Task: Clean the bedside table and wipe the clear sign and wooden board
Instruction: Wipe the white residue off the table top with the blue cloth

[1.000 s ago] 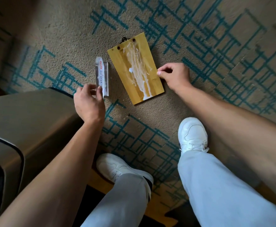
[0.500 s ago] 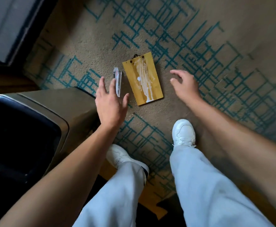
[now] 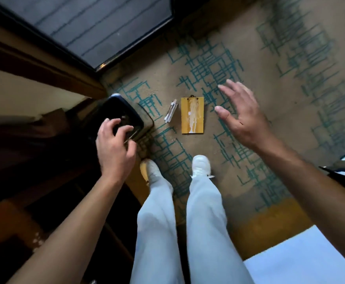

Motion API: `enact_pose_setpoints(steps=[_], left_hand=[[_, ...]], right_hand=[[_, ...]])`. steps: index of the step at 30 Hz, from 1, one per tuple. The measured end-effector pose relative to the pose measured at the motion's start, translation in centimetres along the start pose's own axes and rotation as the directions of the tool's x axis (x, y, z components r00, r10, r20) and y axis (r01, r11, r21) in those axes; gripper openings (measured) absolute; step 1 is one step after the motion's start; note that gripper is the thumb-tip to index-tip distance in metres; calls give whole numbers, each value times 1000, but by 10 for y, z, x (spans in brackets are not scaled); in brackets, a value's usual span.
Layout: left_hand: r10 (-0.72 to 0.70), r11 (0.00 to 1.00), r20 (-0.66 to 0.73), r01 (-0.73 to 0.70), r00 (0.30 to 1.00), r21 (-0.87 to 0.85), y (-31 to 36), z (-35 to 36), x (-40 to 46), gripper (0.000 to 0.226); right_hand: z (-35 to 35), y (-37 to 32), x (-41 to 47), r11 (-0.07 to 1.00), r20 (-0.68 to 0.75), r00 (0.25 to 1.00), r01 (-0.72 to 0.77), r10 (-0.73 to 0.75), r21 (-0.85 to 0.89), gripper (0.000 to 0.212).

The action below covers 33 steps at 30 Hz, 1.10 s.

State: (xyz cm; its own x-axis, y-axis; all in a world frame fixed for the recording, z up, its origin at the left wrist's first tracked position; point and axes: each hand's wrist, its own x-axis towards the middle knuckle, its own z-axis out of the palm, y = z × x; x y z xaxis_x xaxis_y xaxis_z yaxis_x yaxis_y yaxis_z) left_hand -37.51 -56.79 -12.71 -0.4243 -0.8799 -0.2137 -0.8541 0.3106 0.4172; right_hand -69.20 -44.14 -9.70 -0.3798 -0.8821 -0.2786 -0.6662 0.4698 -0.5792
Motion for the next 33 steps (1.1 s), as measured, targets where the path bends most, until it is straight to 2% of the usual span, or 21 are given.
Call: enact_pose_setpoints(steps=[3,8,12,16,19,22,29,31,33], left_hand=[[-159,986,-82,162,984,27,-33,-53,-38,38],[-408,907,-177,421,896,35,-81,-106,-122,51],[-548,819,-254,573,797,34,-116,-120,-196,56],[-732,640,-305,768,609,-2,-137,-120,-287,58],[-844,482,-303,873,442,-71,-138,-116,-358,56],[-900,351,-318,928,299,-123,-138,-110,-418,52],[-924,171,-376,955,69,-244,-170,-78,-557,52],[-950,105,-313,957,16,-271,-180,-64,-599,60],[-980,-6,-187,949,-68,-314,-190,-49,-636,71]], right_hand=[[-16,-60,-2,982,117,983,151,-138,-115,66],[-24,-150,8,886,226,897,424,-381,-188,70],[-11,-212,12,710,323,728,677,-605,-194,67],[15,-263,12,534,396,546,832,-738,-151,69],[40,-296,0,449,423,450,887,-786,-110,70],[70,-327,-20,366,474,352,928,-807,-66,71],[163,-398,-93,262,620,229,964,-751,-40,72],[202,-418,-120,225,664,180,974,-726,-18,71],[247,-437,-144,183,713,131,983,-689,-4,71]])
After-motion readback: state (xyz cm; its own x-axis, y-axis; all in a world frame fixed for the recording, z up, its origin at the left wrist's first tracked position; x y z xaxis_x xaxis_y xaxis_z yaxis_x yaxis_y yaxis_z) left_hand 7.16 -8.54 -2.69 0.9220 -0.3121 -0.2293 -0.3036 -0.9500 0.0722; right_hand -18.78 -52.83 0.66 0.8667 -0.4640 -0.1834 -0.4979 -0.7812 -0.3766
